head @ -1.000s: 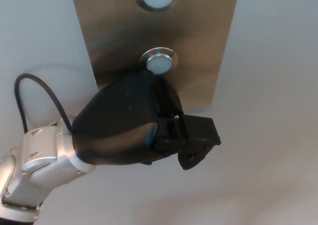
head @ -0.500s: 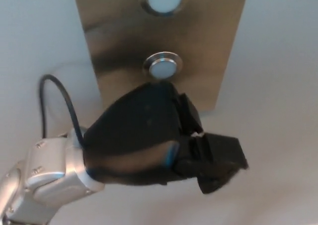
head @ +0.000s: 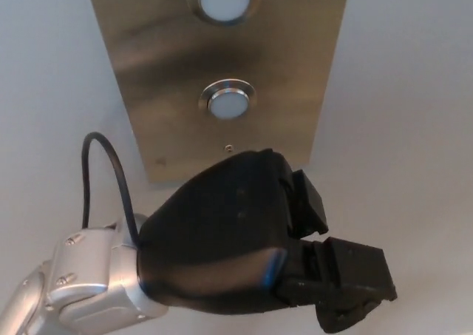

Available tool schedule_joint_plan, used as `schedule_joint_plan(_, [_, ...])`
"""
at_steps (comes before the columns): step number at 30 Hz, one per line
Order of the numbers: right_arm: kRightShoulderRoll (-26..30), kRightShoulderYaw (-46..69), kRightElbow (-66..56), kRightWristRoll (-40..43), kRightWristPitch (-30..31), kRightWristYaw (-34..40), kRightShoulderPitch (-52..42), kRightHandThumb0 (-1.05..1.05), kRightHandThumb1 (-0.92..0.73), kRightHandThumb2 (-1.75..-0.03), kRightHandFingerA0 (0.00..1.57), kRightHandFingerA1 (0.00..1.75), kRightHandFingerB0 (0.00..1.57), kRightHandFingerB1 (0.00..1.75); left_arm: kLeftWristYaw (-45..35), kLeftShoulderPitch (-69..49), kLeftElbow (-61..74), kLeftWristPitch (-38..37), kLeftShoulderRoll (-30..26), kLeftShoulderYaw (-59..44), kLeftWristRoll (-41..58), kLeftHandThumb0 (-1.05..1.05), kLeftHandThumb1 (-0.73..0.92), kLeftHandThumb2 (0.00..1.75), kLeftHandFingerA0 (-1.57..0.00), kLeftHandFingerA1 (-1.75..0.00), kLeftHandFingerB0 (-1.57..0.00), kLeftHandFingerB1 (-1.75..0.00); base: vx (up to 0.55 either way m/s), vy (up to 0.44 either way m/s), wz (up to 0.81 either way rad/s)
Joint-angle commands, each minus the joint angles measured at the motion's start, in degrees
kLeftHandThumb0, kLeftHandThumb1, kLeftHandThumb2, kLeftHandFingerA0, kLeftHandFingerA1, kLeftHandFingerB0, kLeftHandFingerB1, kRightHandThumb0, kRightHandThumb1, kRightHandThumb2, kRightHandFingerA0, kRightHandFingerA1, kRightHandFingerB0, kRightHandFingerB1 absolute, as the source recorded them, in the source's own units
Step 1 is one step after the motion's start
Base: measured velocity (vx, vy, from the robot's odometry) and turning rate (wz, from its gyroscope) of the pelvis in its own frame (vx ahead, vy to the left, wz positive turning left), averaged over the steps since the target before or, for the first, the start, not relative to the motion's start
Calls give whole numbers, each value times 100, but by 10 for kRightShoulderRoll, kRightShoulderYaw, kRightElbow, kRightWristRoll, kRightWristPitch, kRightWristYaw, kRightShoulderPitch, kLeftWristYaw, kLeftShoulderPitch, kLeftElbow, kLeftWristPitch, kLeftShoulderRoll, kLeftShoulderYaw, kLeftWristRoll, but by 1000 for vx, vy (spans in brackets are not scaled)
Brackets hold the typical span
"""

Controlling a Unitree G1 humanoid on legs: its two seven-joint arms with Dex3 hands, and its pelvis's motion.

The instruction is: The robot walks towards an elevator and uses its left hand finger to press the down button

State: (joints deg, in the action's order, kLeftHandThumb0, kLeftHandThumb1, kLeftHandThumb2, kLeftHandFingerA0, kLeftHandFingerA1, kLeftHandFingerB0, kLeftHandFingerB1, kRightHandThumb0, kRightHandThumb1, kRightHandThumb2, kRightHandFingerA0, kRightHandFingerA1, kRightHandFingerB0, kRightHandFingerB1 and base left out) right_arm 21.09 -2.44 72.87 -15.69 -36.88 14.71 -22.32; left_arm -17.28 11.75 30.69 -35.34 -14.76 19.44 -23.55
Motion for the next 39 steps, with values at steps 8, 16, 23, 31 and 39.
schedule_joint_plan(8, [10,-1,7,0,-10,4,-5,-52,-46,-81,66,64,46,51,-14,59,-21,31,-17,-36,16,-13,43,100,-89,-175,-77,-168,0,0,0])
schedule_joint_plan(16, [8,-7,7,-4,-14,10,-3,-46,-55,-57,71,55,54,38,-1,93,-81,20,-13,-55,25,-9,36,113,-91,-175,-74,-174,0,0,0])
schedule_joint_plan(23, [10,-3,2,4,-16,4,-6,-49,-45,-79,67,64,48,52,12,89,-122,-13,-22,-63,7,-6,34,118,-92,-175,-78,-173,0,0,0])
schedule_joint_plan(31, [12,-6,2,-1,-13,10,-3,-51,-46,-80,67,65,48,51,27,87,-155,-47,-30,-68,-23,-8,35,112,-90,-175,-79,-170,0,0,0])
schedule_joint_plan(39, [12,-9,2,-4,-3,12,-1,-45,-55,-57,71,55,54,37,30,63,-157,-70,-42,-70,-45,-20,49,82,-88,-174,-81,-162,0,0,0])
